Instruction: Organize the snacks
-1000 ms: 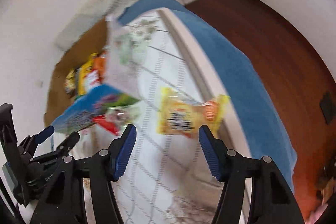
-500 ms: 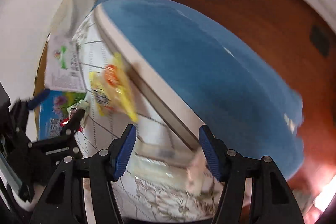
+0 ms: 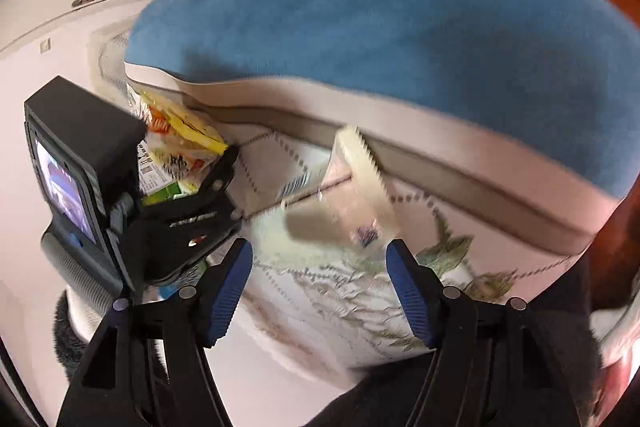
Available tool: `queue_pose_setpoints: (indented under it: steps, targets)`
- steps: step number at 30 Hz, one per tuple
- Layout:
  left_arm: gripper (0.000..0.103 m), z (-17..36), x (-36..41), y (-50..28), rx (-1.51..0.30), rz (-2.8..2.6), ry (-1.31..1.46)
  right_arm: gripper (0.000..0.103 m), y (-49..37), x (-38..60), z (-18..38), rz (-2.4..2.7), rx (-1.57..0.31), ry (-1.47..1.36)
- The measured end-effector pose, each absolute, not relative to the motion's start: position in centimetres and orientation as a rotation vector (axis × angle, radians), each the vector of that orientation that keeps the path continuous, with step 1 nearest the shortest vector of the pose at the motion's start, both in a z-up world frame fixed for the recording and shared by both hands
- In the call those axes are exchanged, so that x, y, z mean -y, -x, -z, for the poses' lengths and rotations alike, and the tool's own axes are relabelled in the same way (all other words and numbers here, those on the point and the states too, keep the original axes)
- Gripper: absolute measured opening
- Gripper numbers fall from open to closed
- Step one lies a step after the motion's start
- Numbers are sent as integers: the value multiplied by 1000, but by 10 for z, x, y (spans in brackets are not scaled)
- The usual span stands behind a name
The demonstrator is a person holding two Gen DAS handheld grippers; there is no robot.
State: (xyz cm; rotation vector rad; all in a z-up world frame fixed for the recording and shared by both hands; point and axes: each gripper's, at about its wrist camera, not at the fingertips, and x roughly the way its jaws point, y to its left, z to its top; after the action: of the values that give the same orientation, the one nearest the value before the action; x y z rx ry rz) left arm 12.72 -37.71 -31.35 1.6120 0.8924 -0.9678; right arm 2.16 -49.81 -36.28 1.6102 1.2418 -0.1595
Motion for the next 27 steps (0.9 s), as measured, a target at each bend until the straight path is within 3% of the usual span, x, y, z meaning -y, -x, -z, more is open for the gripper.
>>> queue_pose_setpoints:
  steps: [11, 18, 27]
  targets:
    - [66, 293, 323, -155, -1242, 773, -1167, 78, -52, 494, 368, 170, -1287, -1464]
    - [66, 285, 255, -159, -1475, 583, -761, 78, -95, 463, 297, 19, -1338, -672]
    - [66, 293, 155, -181, -1688, 306, -225, 78, -135, 363, 301, -267, -1458, 72]
